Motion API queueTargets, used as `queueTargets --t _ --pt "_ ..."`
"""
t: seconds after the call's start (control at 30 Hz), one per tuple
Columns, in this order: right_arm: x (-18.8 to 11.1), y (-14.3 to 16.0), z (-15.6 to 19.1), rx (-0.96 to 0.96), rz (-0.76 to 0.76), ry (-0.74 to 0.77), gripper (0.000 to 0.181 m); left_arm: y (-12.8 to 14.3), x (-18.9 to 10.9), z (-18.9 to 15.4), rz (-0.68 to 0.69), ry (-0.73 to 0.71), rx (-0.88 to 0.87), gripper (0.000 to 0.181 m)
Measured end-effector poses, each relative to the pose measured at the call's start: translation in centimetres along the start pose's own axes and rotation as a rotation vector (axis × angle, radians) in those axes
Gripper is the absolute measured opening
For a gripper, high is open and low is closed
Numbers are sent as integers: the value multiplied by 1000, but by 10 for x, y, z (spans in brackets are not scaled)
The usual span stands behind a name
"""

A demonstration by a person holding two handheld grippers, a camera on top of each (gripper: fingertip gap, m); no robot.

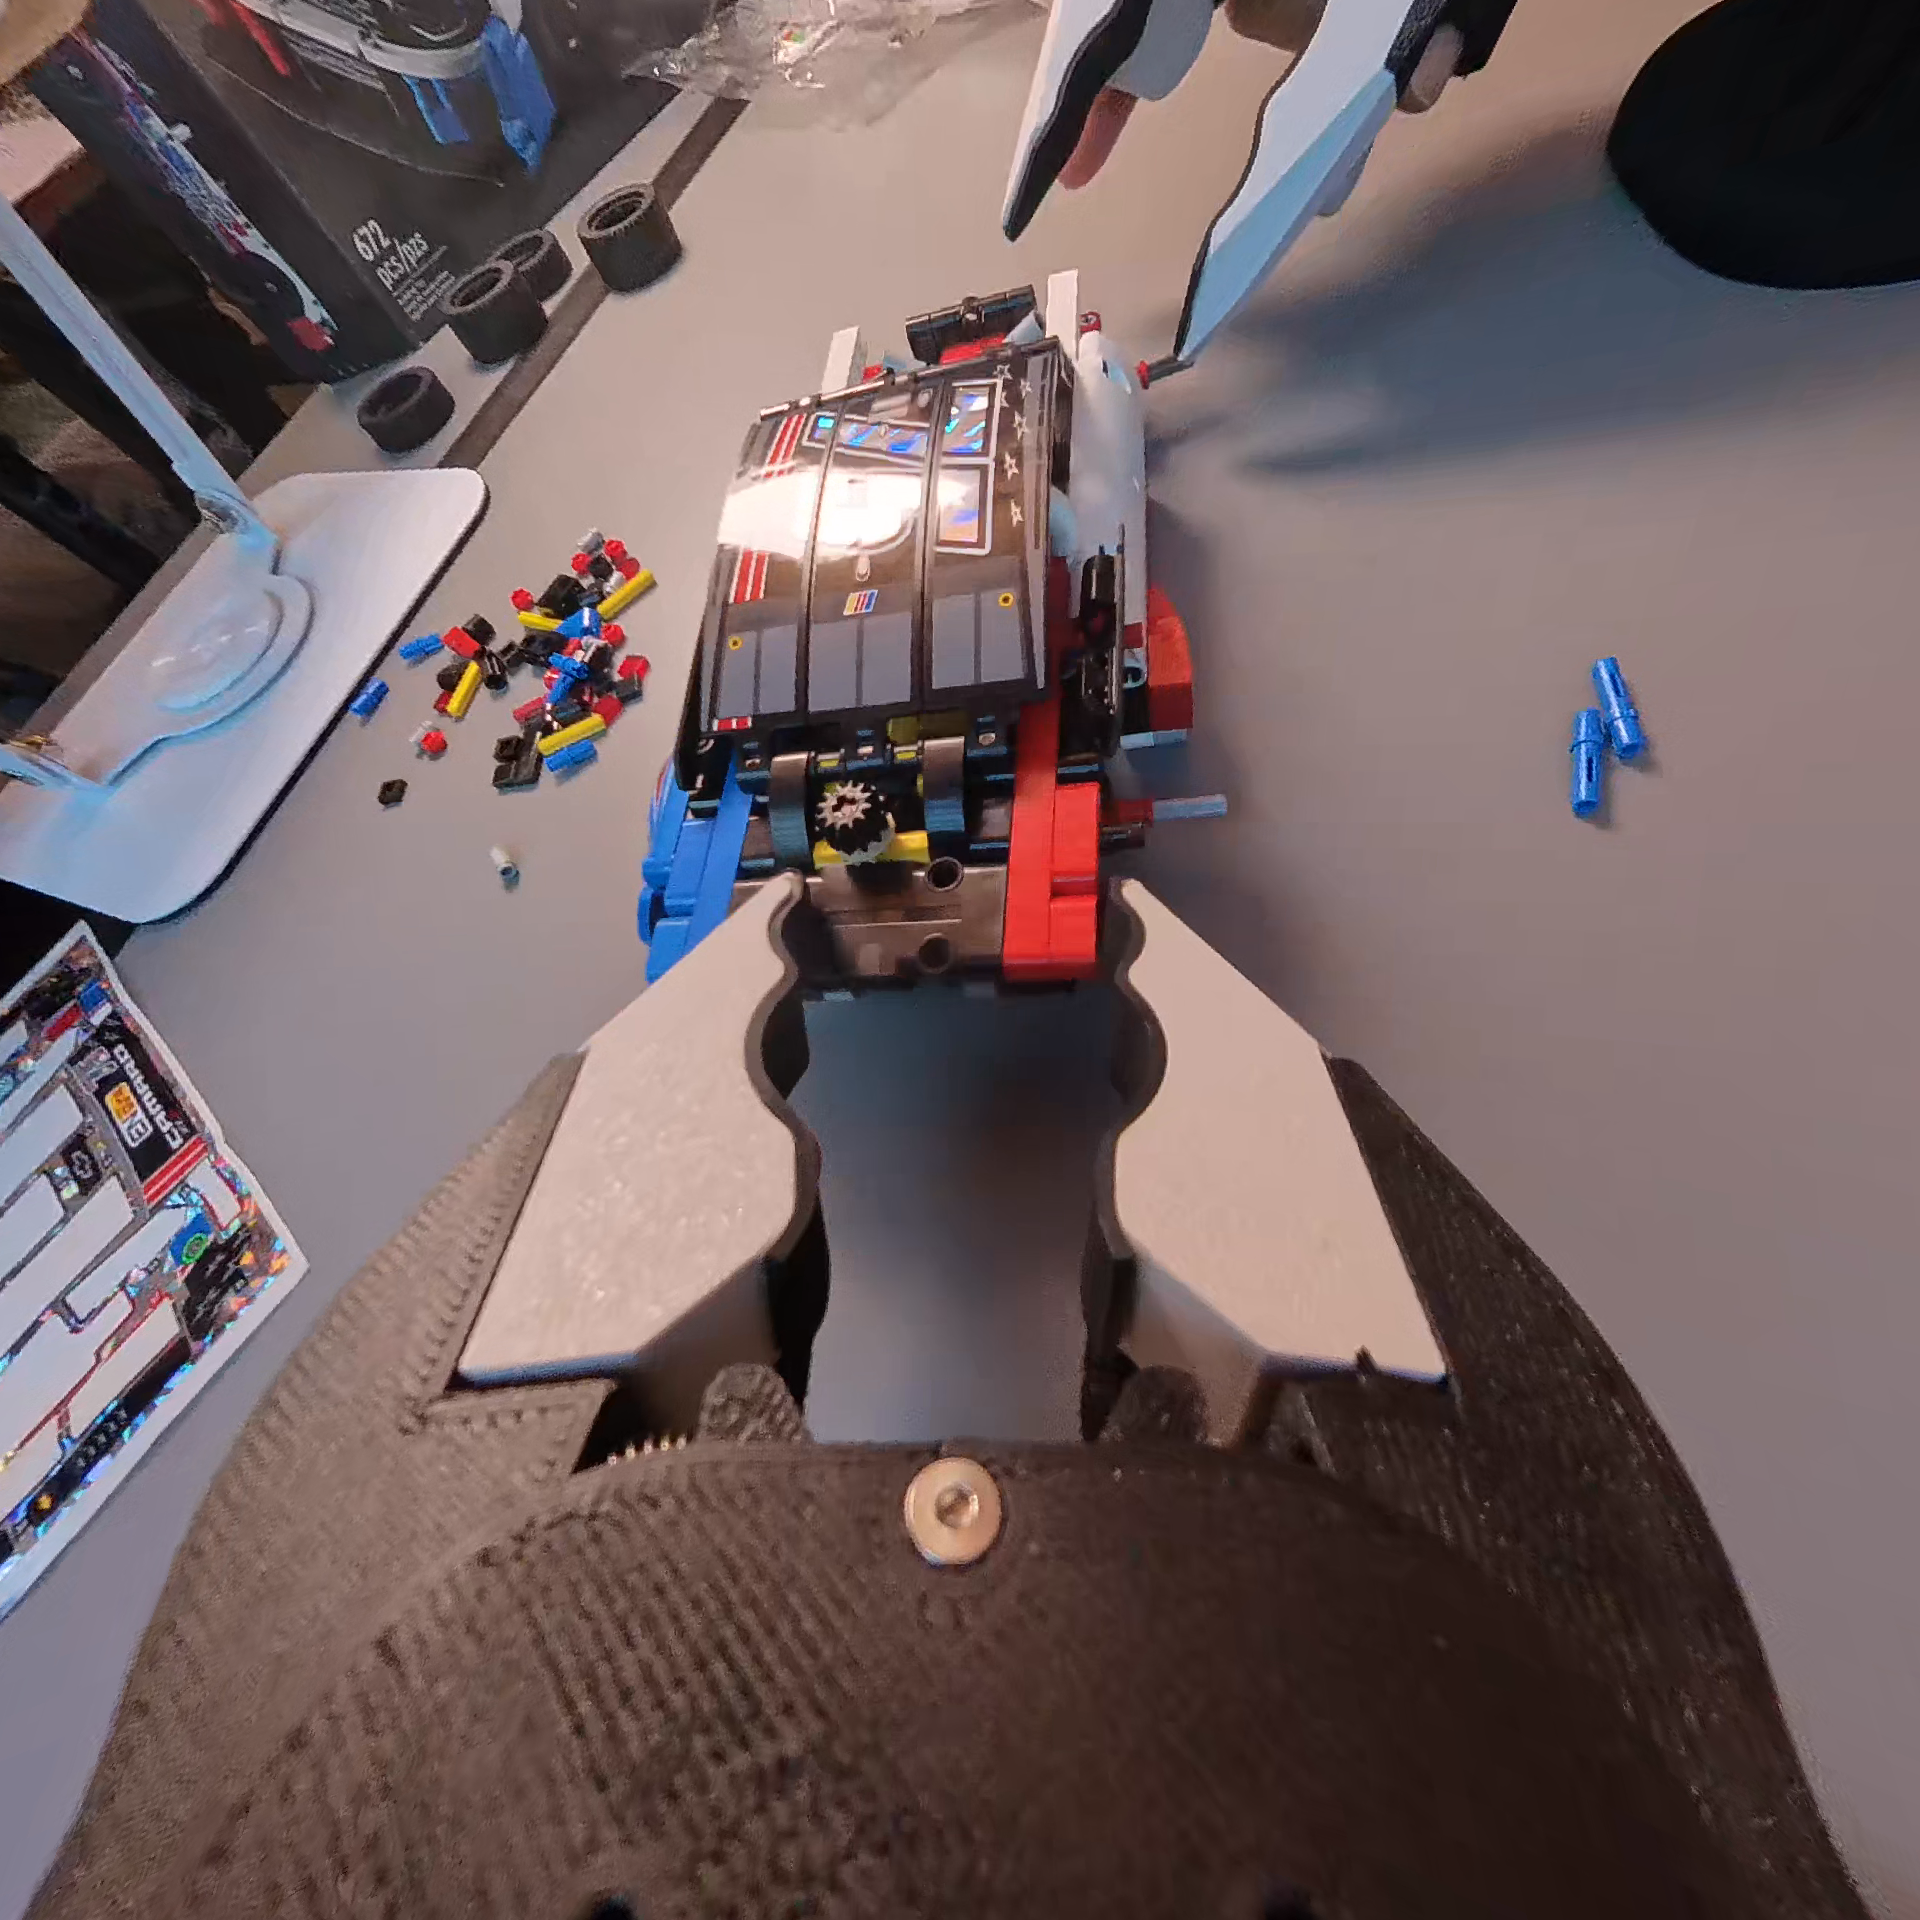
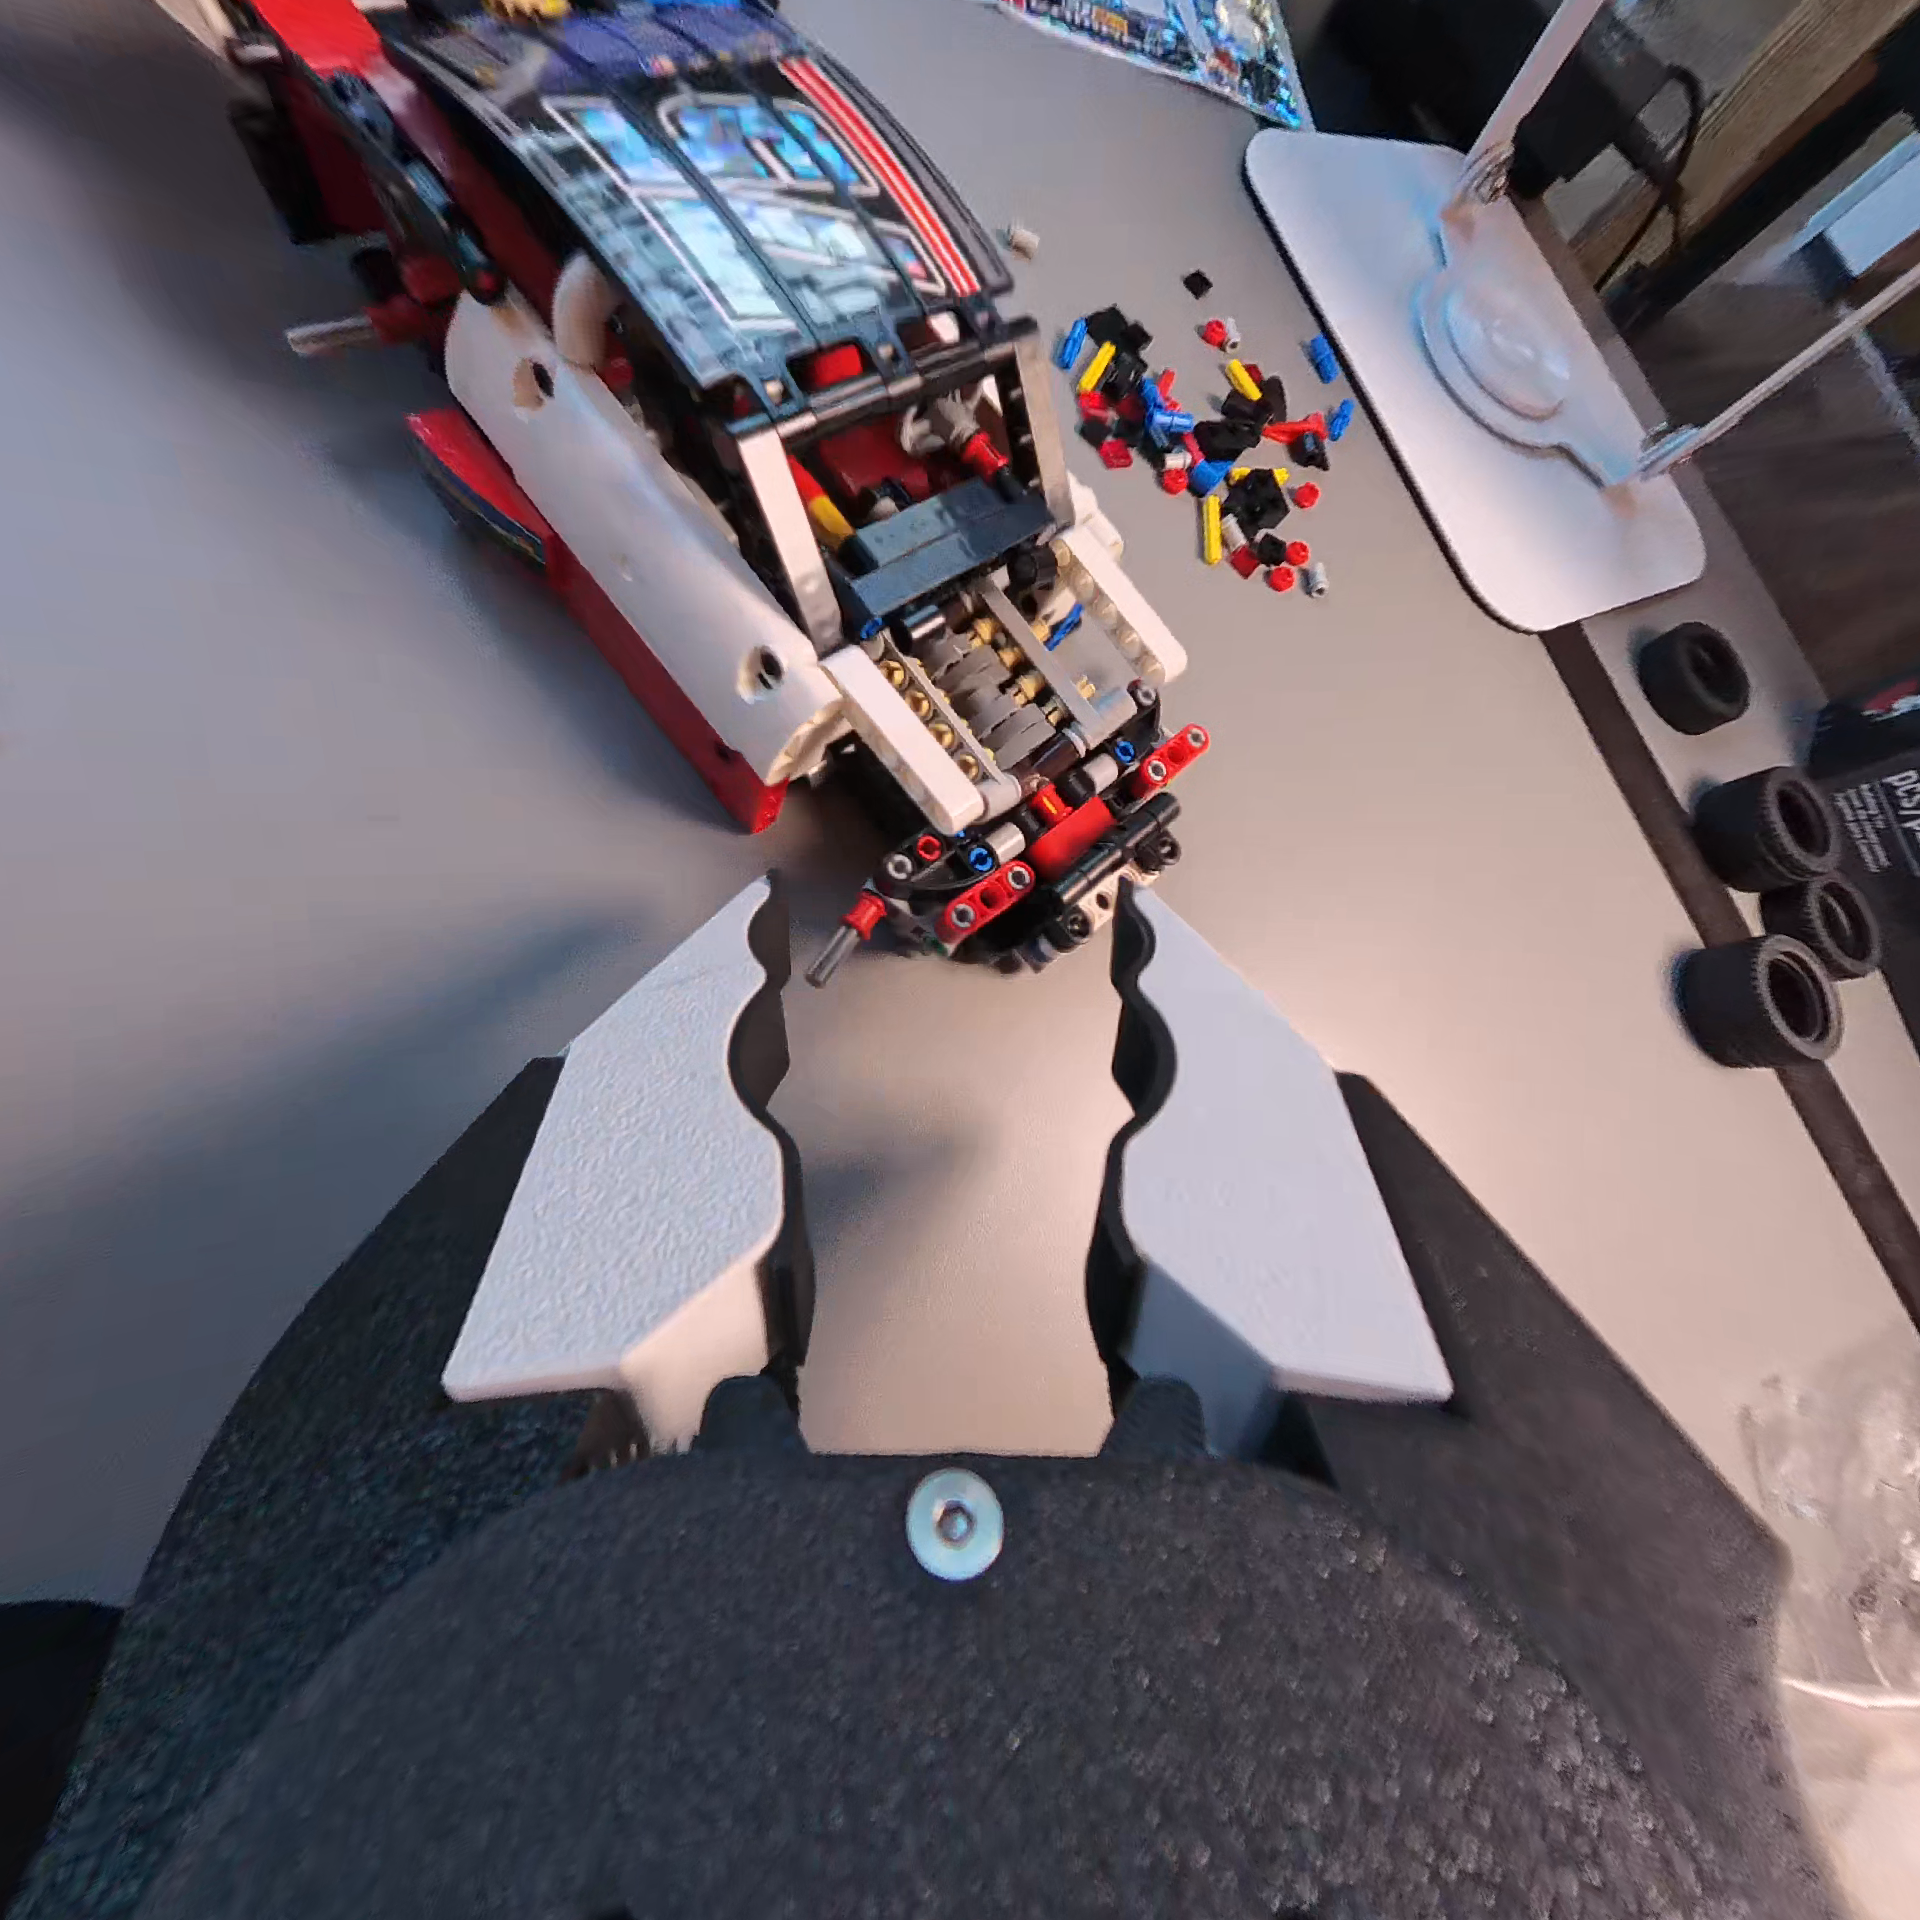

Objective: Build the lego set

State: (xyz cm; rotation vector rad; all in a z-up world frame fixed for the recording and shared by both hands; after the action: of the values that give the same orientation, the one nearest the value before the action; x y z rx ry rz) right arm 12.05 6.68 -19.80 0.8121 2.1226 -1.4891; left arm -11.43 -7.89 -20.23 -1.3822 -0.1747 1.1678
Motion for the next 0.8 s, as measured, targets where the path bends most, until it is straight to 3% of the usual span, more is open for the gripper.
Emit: queueTargets --t 0.03,0.23,0.4,0.6,0.8 --pt "-5 -3 2 1 -27 13 59 0 1 0 -5 -18 11 51" --pt "-12 -14 28 -58 -127 60 44 -1 -8 -2 -34 -12 47 60" --pt "6 -25 26 -383 -51 186 39 13 -9 -1 43 -59 192 65" --pt "16 -26 17 -629 19 173 27 23 -1 0 123 -187 408 59" --pt "24 -23 23 -661 51 124 45 23 7 4 134 -307 534 56"
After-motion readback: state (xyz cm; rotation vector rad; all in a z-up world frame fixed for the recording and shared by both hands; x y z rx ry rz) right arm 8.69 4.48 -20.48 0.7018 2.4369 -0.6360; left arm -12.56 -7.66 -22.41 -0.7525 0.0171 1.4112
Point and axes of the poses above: each gripper's, where its closed fingertips meet, x out along the fingers, y out of its underside, z = x × y across the jaws, the point moved 7 cm from there along -x, back along the fingers, and after that the axes turned 1 degree about z, right-handed, at the moved point
